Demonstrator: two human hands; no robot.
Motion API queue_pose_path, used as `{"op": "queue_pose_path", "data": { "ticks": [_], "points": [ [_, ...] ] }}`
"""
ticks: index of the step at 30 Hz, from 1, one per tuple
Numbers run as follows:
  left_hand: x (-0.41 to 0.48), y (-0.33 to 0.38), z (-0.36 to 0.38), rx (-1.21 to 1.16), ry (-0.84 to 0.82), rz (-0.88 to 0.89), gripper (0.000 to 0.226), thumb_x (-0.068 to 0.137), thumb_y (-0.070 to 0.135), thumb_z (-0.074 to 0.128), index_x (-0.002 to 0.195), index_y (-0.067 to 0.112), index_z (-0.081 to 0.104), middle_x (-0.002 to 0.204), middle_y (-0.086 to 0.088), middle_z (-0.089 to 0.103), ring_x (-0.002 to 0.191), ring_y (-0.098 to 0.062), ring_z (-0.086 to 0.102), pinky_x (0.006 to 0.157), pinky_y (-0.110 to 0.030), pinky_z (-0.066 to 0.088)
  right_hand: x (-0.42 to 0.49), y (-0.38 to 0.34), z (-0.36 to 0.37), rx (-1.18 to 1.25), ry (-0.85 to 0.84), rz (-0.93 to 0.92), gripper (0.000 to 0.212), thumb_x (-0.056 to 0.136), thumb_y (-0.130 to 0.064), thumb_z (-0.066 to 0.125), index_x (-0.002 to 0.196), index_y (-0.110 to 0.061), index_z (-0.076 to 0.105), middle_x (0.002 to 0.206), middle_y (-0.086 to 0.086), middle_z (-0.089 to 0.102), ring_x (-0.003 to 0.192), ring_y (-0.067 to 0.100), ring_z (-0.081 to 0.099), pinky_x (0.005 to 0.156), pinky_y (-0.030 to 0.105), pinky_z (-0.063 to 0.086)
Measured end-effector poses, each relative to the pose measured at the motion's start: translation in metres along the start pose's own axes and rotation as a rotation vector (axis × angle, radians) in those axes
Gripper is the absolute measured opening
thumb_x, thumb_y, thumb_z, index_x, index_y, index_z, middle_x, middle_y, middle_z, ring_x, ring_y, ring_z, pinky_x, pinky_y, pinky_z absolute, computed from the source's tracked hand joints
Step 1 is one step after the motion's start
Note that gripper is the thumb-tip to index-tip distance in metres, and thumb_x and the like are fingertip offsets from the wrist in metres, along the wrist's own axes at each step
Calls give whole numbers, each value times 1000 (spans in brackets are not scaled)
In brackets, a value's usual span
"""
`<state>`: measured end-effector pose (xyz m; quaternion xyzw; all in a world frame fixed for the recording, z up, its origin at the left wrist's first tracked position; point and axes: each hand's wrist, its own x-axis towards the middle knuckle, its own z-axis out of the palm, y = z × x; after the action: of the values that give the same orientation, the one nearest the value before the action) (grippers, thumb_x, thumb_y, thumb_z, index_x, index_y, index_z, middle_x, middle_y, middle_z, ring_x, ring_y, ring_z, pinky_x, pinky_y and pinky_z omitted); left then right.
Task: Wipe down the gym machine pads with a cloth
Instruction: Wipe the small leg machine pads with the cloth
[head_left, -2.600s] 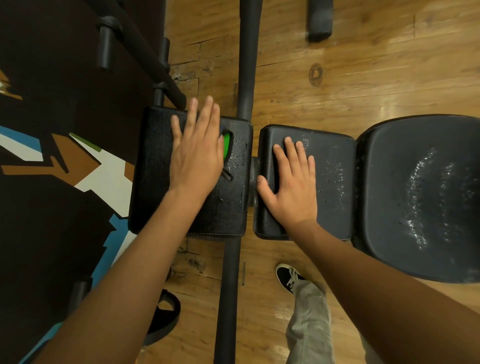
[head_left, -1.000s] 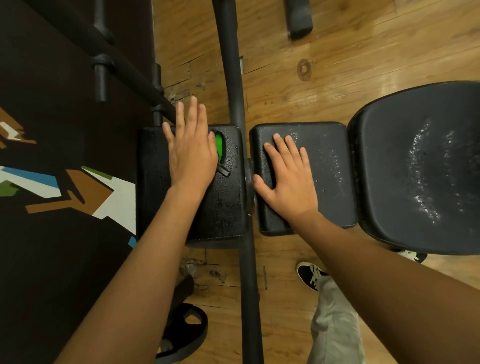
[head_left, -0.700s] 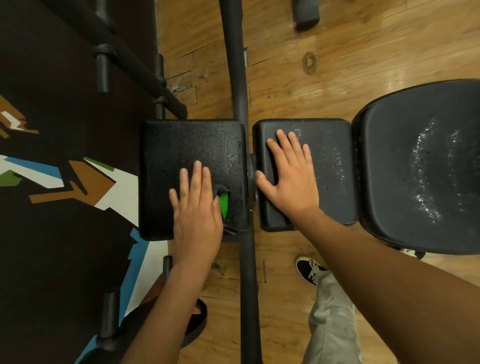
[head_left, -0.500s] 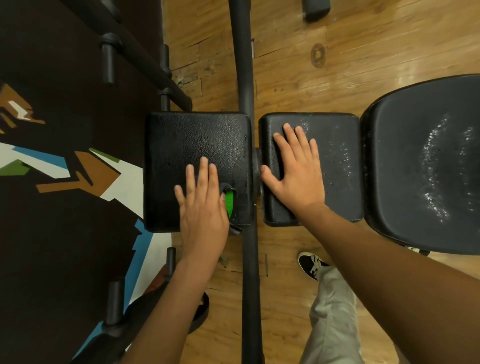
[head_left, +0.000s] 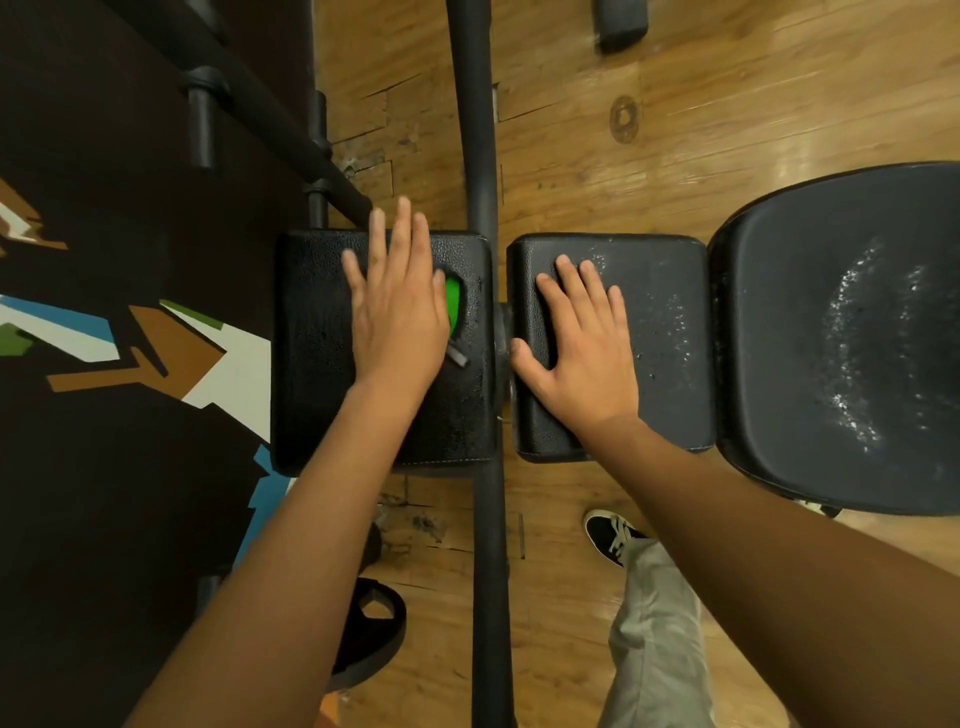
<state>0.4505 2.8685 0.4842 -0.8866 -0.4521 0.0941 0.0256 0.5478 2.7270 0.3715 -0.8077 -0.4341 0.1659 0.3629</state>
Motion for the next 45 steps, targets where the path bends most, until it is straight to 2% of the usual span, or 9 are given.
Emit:
{"op": "queue_pose_path", "data": {
  "ticks": [5, 14, 22, 31, 38, 45],
  "points": [
    [45, 13, -6, -15, -2, 2, 59, 110, 28, 32, 163, 13, 10, 171, -3, -2, 157, -22, -5, 126, -51, -1, 0, 1, 1, 1, 0, 4, 70, 95, -50, 54, 155, -16, 40, 169, 4, 24, 158, 23, 12, 127, 51, 11],
    [-13, 11, 5, -108, 40, -43, 62, 108, 30, 35, 163, 15, 10, 171, -3, -1, 157, -19, -6, 127, -46, 0, -1, 1, 1, 13, 3, -5, 70, 95, -48, 56, 155, -16, 40, 169, 4, 24, 158, 22, 12, 127, 50, 11],
    [36, 21, 3, -59, 25, -16, 59, 109, 28, 32, 162, 13, 11, 171, -3, 0, 157, -22, -5, 127, -51, 3, 0, 1, 1, -6, 1, -5, 71, 94, -50, 53, 155, -16, 41, 168, 4, 25, 158, 22, 12, 128, 50, 11],
    [-10, 15, 8, -70, 6, -23, 59, 109, 30, 31, 163, 16, 10, 171, -2, -1, 157, -20, -6, 126, -47, -1, -1, 0, 0, 10, 2, -5, 71, 94, -48, 55, 155, -15, 41, 168, 5, 26, 158, 23, 13, 127, 51, 11],
    [34, 25, 6, -51, -4, 11, 58, 109, 27, 33, 162, 13, 15, 171, -3, 2, 157, -24, -5, 127, -54, 5, -1, 0, 0, 4, 10, -6, 70, 94, -48, 55, 155, -15, 41, 168, 5, 26, 158, 24, 14, 128, 50, 11],
    [-43, 18, 8, -108, -37, -11, 60, 107, 28, 30, 163, 17, 11, 170, 1, -2, 157, -20, -9, 126, -46, -2, 0, 1, 0, 6, -7, -3, 70, 95, -48, 55, 155, -16, 40, 169, 4, 24, 158, 22, 11, 128, 50, 10]
  ]
}}
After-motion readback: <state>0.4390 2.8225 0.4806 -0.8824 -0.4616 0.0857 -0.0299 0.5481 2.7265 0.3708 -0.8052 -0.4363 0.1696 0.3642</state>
